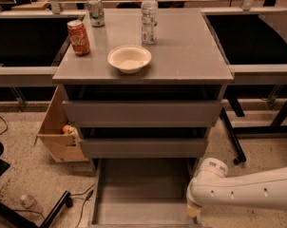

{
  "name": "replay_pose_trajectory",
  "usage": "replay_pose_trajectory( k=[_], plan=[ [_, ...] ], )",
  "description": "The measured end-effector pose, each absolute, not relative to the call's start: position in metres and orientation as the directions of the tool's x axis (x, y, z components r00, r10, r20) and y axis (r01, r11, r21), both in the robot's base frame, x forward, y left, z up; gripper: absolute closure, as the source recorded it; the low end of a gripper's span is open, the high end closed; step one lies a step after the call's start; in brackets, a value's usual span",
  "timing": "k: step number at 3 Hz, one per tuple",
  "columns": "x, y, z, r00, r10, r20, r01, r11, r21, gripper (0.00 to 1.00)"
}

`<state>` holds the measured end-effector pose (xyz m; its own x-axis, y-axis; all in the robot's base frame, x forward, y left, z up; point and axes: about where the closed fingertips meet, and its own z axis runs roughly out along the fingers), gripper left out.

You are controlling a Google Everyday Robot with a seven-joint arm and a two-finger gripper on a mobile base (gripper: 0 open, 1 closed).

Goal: Close bottom drawer

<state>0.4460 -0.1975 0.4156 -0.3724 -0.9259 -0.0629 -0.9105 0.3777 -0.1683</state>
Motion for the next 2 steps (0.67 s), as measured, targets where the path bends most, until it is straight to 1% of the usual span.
replay_pose_trajectory(
  k=[1, 2],
  plan=[
    [0.4527, -0.2039, 0.3772, -0.346, -0.936, -0.068, -0.919, 0.353, -0.176, 0.64],
    [0.4521, -0.2042, 0.3694, -0.328, -0.943, -0.063, -0.926, 0.334, -0.178, 0.88]
  ],
)
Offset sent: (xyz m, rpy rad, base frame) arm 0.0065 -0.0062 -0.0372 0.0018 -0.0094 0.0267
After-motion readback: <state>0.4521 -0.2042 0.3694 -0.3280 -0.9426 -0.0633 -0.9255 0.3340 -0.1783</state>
